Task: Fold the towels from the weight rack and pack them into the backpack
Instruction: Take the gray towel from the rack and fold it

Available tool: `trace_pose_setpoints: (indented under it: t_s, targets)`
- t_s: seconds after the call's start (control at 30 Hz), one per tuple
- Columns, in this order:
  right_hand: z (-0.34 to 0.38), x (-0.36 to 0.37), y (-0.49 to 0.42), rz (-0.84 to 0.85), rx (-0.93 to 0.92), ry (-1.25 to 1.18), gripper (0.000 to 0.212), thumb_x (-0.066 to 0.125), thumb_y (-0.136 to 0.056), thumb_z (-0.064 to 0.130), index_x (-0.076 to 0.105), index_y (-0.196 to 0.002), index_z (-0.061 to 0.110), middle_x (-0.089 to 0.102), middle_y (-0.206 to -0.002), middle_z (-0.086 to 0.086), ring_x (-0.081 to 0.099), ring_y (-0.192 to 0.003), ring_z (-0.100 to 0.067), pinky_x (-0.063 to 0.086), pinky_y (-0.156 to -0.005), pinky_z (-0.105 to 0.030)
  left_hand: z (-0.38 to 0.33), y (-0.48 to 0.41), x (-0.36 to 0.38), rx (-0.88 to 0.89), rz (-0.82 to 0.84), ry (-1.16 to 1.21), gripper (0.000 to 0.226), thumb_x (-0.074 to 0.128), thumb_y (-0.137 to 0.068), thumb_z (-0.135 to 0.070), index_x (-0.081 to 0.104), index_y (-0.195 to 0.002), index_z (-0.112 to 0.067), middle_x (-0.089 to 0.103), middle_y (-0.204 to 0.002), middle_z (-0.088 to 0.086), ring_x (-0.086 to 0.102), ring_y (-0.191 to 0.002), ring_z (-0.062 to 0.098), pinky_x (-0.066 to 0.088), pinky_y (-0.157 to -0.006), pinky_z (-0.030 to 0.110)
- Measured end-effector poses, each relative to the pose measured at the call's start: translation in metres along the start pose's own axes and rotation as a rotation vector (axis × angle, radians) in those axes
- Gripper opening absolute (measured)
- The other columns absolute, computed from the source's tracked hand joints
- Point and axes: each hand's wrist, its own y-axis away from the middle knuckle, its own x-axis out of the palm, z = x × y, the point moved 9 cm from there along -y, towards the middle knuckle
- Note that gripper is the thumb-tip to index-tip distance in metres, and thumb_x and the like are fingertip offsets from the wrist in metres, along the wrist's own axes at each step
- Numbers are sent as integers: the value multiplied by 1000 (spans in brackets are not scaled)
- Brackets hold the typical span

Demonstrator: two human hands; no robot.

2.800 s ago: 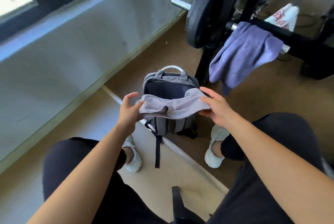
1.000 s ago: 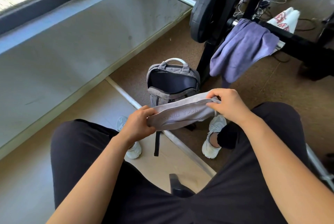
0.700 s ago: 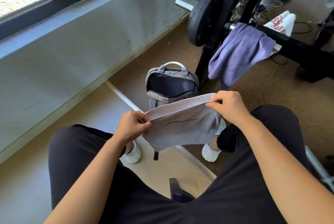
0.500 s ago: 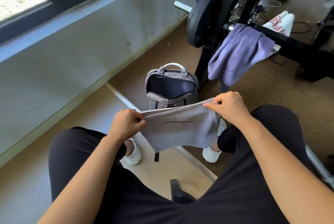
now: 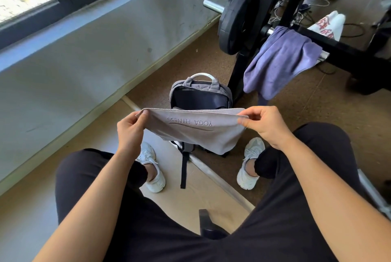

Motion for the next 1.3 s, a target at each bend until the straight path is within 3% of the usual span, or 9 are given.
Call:
trace_pose_setpoints:
  t_s: [0.13,0.2,0.33,0.47,0.63,0.8,0.93,1.07,1.3]
  targets:
    - [46,-6,13,-166,-348,267,9,83,-81,16,80,-88,12,74,-82,4,68,-76,-4,54,-74,-23,-15,5,-5,94,-77,52,9,67,-99,-11,76,-98,-9,70,-72,-19,58,-69,-5,48,-71,15]
    - [62,-11,23,-310,-467,276,10,82,-82,12,80,-91,8,73,-84,3,67,-77,-4,52,-74,-16,-18,5,-8,131,-86,16,9,68,-98,-11,76,-99,-15,72,-80,-12,59,-73,-6,48,-75,14]
    - [13,15,7,-46,-124,346,18,83,-79,13,77,-93,23,68,-73,6,61,-67,-9,52,-69,-29,-3,2,1,79,-12,-164,8,73,-95,-19,79,-91,-22,70,-73,-20,54,-70,-5,45,-72,21]
    - [-1,18,-2,30,-55,350,54,80,-82,13,64,-133,22,67,-78,-4,61,-72,-16,48,-74,-26,-6,5,-5,108,-100,-182,7,73,-94,-19,79,-92,-19,71,-80,-6,54,-78,3,43,-68,15]
    - [25,10,7,-140,-210,332,7,77,-86,16,74,-90,11,69,-80,-2,61,-73,-16,47,-67,-27,-18,7,-12,173,-128,-146,9,72,-94,-15,80,-98,-13,75,-90,1,61,-82,5,47,-79,13]
    - [-9,16,-2,15,-6,422,22,75,-88,26,64,-73,15,61,-67,-1,57,-68,-21,48,-66,-40,-12,8,-7,114,-88,-178,17,79,-86,-10,78,-88,-26,76,-81,-2,66,-72,8,55,-79,31]
    - [-16,-1,-2,-107,49,280,32,72,-91,26,57,-71,6,56,-62,-11,49,-62,-22,37,-59,-36,-8,8,-7,77,-87,-276,29,83,-83,-16,72,-108,-27,68,-71,1,57,-63,11,51,-70,28]
    - [-21,-1,-3,-102,123,182,33,69,-93,23,55,-72,2,50,-60,-12,46,-58,-18,35,-57,-33,-8,13,1,36,-11,-215,5,82,-86,-18,78,-85,-21,73,-75,-4,64,-71,8,53,-76,30]
    - [-26,5,-1,-181,218,-18,32,64,-94,21,54,-72,0,59,-51,-9,63,-44,-24,45,-47,-28,10,25,20,-174,63,-41,37,70,-93,-20,49,-63,-17,48,-57,-3,49,-54,13,52,-60,35]
